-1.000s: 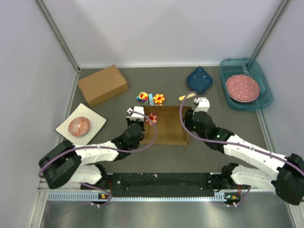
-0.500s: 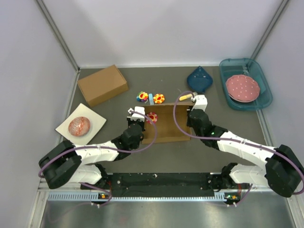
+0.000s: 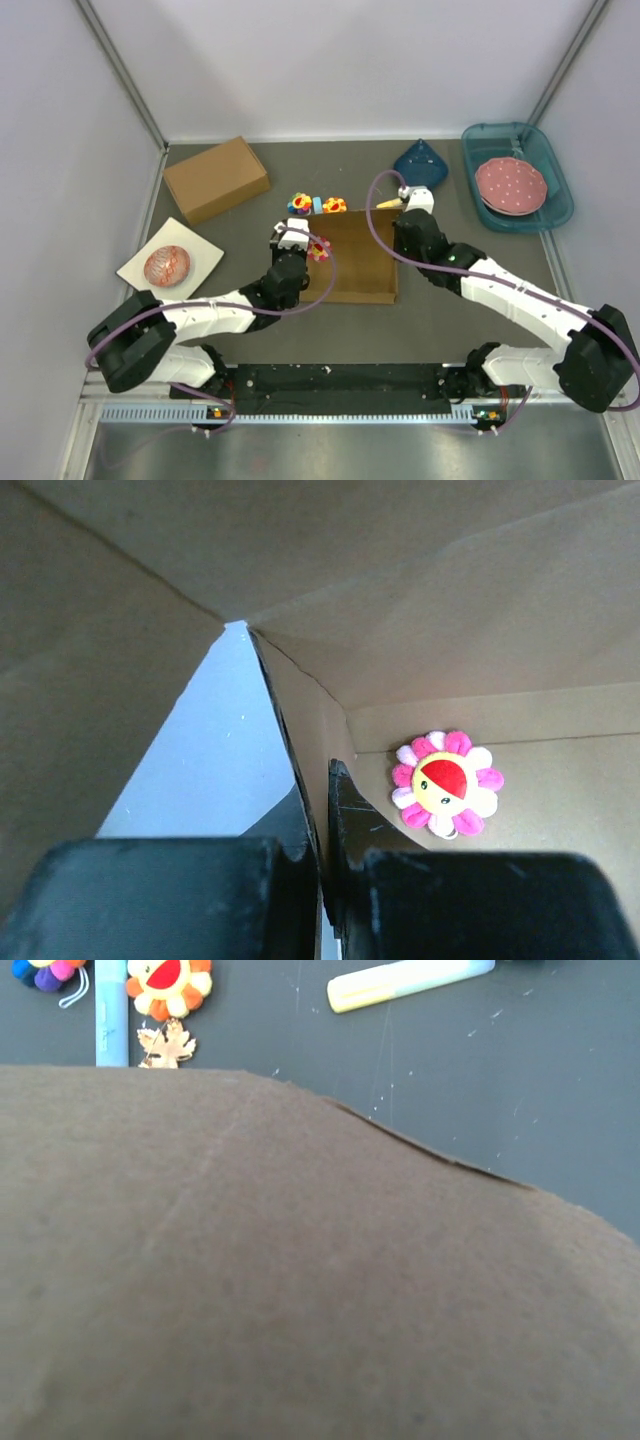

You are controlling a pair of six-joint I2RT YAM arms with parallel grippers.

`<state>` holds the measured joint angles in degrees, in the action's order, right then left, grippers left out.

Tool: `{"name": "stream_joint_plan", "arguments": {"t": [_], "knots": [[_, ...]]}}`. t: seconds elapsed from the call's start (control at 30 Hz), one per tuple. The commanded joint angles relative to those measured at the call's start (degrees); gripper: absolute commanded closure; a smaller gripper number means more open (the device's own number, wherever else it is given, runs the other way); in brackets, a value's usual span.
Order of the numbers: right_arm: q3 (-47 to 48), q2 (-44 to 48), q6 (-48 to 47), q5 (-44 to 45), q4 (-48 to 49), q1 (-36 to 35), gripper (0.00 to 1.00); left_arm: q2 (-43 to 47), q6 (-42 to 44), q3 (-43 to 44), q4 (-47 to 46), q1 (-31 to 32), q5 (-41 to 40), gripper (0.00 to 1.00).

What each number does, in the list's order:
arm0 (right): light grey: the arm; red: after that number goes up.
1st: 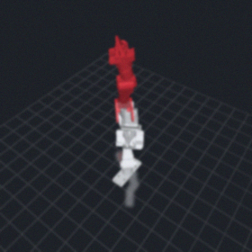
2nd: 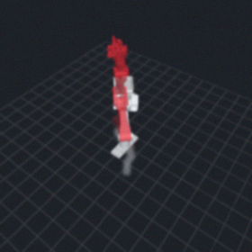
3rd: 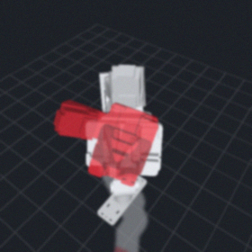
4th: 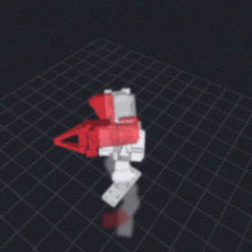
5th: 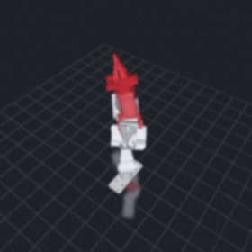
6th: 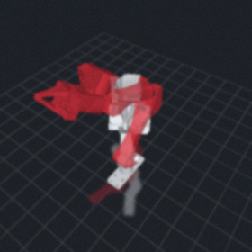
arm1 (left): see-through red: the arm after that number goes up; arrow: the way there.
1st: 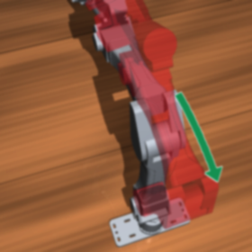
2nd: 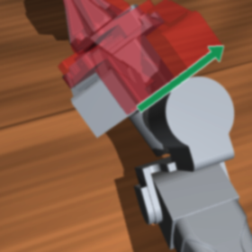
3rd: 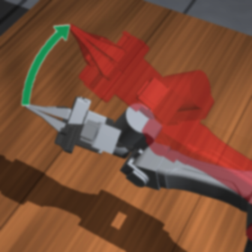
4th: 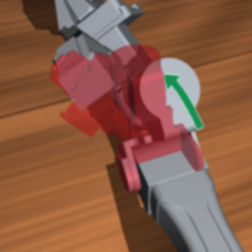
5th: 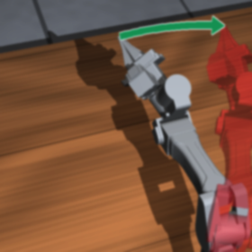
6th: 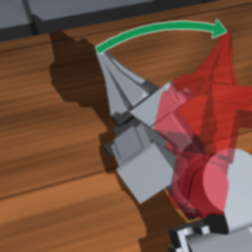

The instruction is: Fold the paper box

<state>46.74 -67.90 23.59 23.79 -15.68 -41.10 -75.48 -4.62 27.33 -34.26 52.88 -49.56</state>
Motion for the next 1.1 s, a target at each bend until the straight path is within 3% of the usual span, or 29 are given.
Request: {"name": "stream_joint_plan", "arguments": {"t": [0.0, 0.73, 0.9, 1.07], "knots": [[6.60, 0.22, 1.63, -8.06, -3.38, 0.06, 1.00, -1.42, 0.32, 2.72, 12.19, 0.82, 6.23, 1.00], [12.32, 0.05, 3.74, -16.32, -8.84, 2.96, 1.00, 4.82, 1.20, 6.15, 18.00, 0.73, 7.02, 1.00], [9.60, 0.22, 2.51, -15.18, -7.44, 2.87, 1.00, 4.03, -0.03, 5.19, 16.34, 0.73, 6.93, 1.00], [0.12, 2.67, 1.63, -15.09, -2.17, 2.96, 1.00, 2.71, -2.67, 1.77, 13.61, 0.73, 7.55, 1.00]]}}
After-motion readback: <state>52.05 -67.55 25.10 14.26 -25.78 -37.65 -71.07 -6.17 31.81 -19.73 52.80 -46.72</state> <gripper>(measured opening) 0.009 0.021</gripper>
